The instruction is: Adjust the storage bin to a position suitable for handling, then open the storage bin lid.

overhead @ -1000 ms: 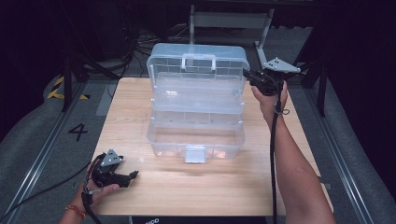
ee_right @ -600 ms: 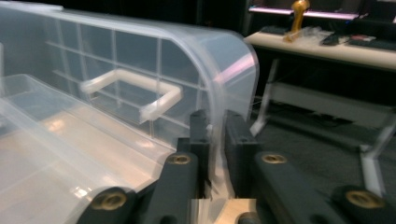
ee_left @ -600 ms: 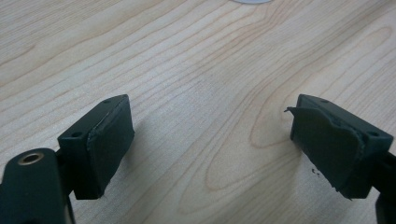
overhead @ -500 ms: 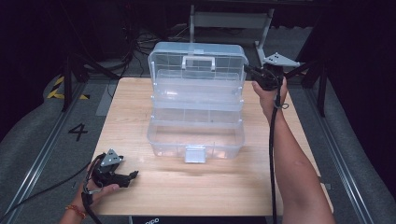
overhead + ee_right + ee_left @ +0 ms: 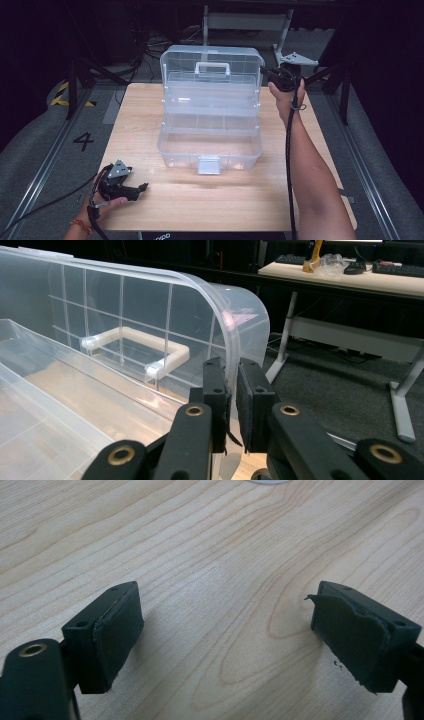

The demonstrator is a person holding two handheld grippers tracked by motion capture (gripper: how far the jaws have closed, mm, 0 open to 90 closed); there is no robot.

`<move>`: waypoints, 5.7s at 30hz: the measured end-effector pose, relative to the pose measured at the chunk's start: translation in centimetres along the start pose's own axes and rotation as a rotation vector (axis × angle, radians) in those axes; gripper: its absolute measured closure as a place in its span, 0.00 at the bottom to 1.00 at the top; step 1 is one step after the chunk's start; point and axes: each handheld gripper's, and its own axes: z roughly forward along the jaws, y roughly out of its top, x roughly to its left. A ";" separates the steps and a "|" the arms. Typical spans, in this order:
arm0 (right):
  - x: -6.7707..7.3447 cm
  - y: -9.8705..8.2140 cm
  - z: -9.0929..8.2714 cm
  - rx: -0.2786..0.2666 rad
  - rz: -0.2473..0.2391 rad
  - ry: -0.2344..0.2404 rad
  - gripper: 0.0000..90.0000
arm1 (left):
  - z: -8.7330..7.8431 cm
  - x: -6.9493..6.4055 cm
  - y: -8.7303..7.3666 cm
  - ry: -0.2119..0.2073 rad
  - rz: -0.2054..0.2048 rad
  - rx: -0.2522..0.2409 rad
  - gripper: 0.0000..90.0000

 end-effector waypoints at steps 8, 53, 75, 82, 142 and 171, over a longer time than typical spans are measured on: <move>-0.7 0.4 0.9 0.035 0.019 0.003 0.93 | 0.0 0.0 0.0 0.000 -0.001 -0.001 0.15; -3.5 0.5 6.6 0.222 0.072 -0.008 1.00 | -0.1 0.0 0.0 -0.004 0.002 0.010 0.15; -2.7 0.2 5.8 0.237 0.002 -0.037 1.00 | 0.0 0.0 0.0 -0.008 -0.007 0.006 0.15; -2.1 0.4 4.2 0.227 -0.038 -0.035 1.00 | 0.0 0.0 0.0 -0.005 -0.003 0.003 0.15; -0.6 -12.4 -11.9 0.414 -0.207 0.050 0.39 | 0.0 0.0 0.0 -0.008 -0.006 0.008 0.15; -1.2 -24.4 -19.4 0.463 -0.083 0.070 0.31 | 0.0 -0.1 0.0 0.005 -0.005 0.006 0.15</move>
